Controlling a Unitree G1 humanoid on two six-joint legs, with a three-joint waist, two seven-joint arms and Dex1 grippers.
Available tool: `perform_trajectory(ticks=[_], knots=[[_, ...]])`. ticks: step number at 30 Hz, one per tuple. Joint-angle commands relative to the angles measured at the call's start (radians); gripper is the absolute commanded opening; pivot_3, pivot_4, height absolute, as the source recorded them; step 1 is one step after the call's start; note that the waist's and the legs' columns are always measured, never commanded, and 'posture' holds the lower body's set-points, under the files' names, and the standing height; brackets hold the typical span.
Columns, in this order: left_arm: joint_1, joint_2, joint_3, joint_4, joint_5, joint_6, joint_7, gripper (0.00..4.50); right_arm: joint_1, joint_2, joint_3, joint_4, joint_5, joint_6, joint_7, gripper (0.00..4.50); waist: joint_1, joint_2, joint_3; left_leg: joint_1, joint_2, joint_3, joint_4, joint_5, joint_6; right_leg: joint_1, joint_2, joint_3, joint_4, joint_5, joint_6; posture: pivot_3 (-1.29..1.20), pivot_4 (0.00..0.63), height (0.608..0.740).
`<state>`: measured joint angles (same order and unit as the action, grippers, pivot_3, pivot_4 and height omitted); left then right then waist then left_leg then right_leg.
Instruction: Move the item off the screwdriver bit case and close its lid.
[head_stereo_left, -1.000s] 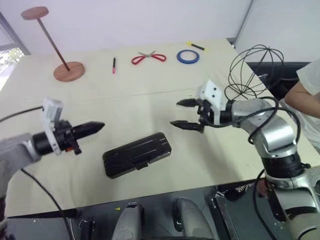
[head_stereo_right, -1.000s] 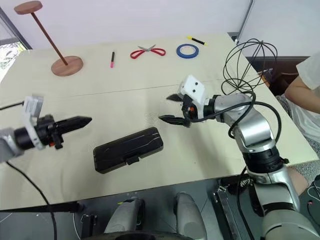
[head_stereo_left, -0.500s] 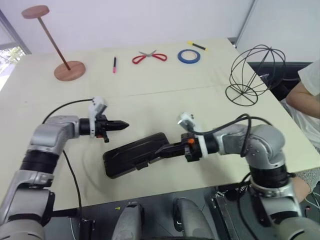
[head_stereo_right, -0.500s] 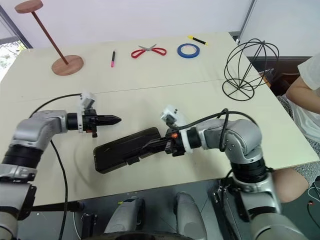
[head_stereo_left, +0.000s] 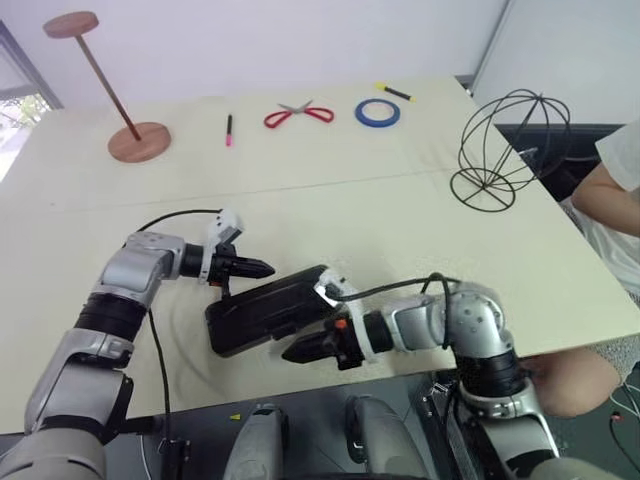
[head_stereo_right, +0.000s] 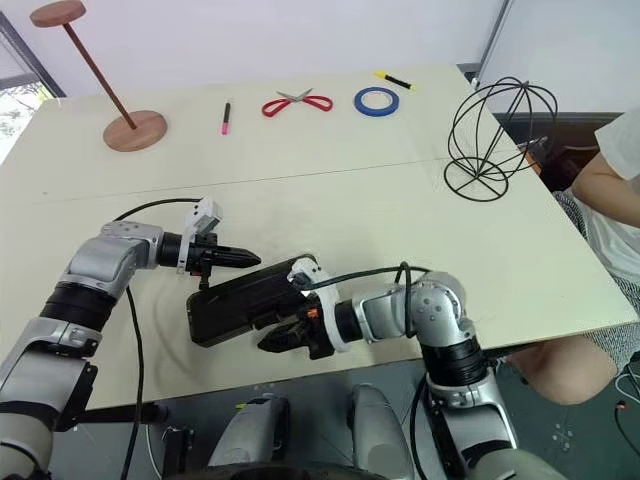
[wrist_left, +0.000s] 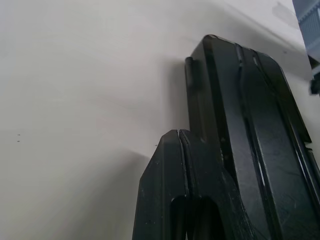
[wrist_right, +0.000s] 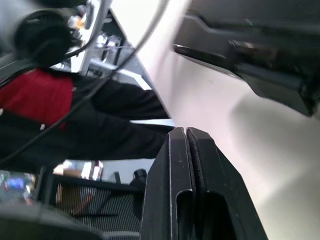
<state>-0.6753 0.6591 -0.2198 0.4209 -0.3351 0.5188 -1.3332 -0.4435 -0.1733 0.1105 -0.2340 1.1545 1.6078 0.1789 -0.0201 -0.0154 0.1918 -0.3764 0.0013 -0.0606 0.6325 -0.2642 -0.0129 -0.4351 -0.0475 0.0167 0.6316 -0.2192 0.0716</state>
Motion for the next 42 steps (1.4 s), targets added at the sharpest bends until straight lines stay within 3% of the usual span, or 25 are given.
perform_trajectory(ticks=[1, 8, 17, 28, 42], knots=[[-0.018, -0.009, 0.015, -0.045, 0.001, 0.001, -0.011, 0.0, 0.029, 0.058, -0.036, 0.014, 0.077, 0.007, -0.168, 0.04, 0.001, 0.0, 0.0, 0.0, 0.0, 0.0, 0.0, 0.0, 0.0, 0.0, 0.0, 0.0, 0.0, 0.0, 0.0, 0.0, 0.15, 0.74], [-0.022, -0.028, 0.016, -0.061, 0.007, 0.005, -0.008, 0.0, 0.078, 0.156, -0.106, 0.033, 0.047, 0.007, -0.37, 0.04, -0.002, 0.0, -0.001, 0.001, 0.0, 0.0, 0.0, 0.0, 0.0, 0.0, 0.001, 0.0, 0.0, 0.0, 0.0, 0.0, 0.15, 0.74], [0.013, -0.044, -0.022, -0.066, 0.07, -0.069, -0.026, 0.0, 0.073, 0.211, -0.181, 0.031, 0.008, 0.007, -0.449, 0.04, 0.0, -0.001, -0.001, 0.001, 0.0, 0.0, 0.0, 0.0, 0.0, 0.001, 0.001, 0.0, 0.0, 0.0, 0.0, 0.0, 0.15, 0.74], [0.043, -0.063, -0.076, -0.013, 0.18, -0.224, -0.044, 0.0, 0.076, 0.23, -0.165, -0.014, -0.068, 0.003, -0.447, 0.04, -0.001, -0.001, -0.002, 0.002, 0.0, 0.0, 0.0, 0.0, 0.0, 0.002, 0.001, 0.0, 0.0, 0.0, 0.0, 0.0, 0.15, 0.74], [0.117, -0.101, -0.122, -0.045, 0.236, -0.254, -0.066, 0.0, 0.05, 0.142, -0.008, -0.08, -0.256, -0.129, -0.32, 0.04, 0.001, -0.001, -0.013, 0.003, 0.0, 0.0, 0.0, -0.001, 0.001, 0.004, 0.0, 0.0, -0.002, -0.001, 0.001, 0.0, 0.15, 0.74]])
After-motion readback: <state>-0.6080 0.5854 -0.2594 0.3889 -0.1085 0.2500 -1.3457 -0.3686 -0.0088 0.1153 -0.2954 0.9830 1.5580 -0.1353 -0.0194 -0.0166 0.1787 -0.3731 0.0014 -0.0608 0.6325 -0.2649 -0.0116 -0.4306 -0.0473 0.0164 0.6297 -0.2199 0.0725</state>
